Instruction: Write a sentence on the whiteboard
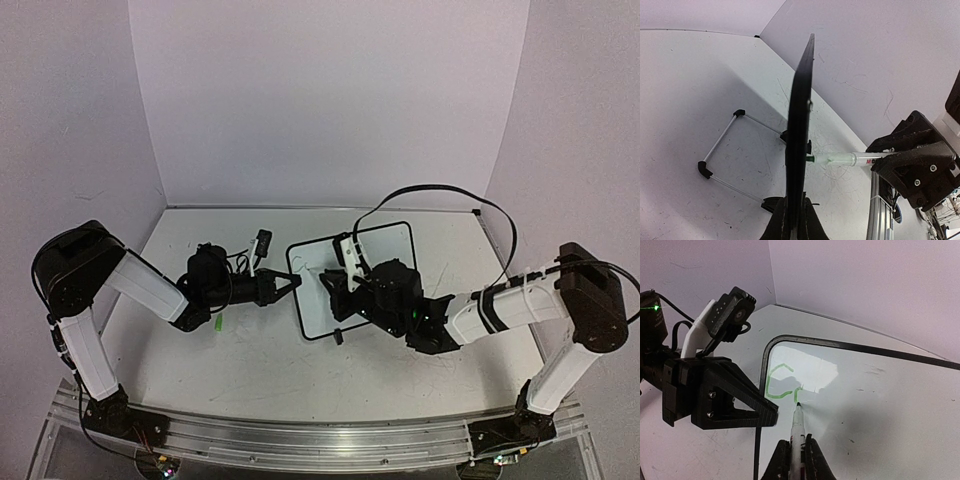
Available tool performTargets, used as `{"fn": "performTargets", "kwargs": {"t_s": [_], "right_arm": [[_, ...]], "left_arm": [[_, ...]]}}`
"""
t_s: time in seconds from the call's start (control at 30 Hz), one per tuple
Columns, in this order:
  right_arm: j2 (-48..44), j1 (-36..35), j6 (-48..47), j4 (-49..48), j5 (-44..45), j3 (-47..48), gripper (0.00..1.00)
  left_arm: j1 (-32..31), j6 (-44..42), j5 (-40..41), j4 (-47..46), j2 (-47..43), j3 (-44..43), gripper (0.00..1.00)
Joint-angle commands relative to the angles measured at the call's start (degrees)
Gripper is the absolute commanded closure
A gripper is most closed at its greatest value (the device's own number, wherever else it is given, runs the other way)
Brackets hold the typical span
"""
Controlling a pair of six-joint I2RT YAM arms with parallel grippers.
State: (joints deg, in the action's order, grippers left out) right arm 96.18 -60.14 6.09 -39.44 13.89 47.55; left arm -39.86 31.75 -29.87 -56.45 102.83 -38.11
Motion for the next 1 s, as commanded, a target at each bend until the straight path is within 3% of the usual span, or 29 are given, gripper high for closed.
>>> {"fn": "performTargets", "kwargs": {"t_s": [0.0, 0.97], "right_arm": [[-1.6, 0.5, 0.4, -0.9, 3.9, 0.0, 1.0], [0.6, 1.6, -0.9, -2.3, 0.0, 2.4, 1.0]], "left_arm": [[0.7, 0.2, 0.7, 0.5, -1.2, 0.3, 1.0], [0.7, 0.2, 0.4, 0.5, -0.9, 0.2, 1.0]]}}
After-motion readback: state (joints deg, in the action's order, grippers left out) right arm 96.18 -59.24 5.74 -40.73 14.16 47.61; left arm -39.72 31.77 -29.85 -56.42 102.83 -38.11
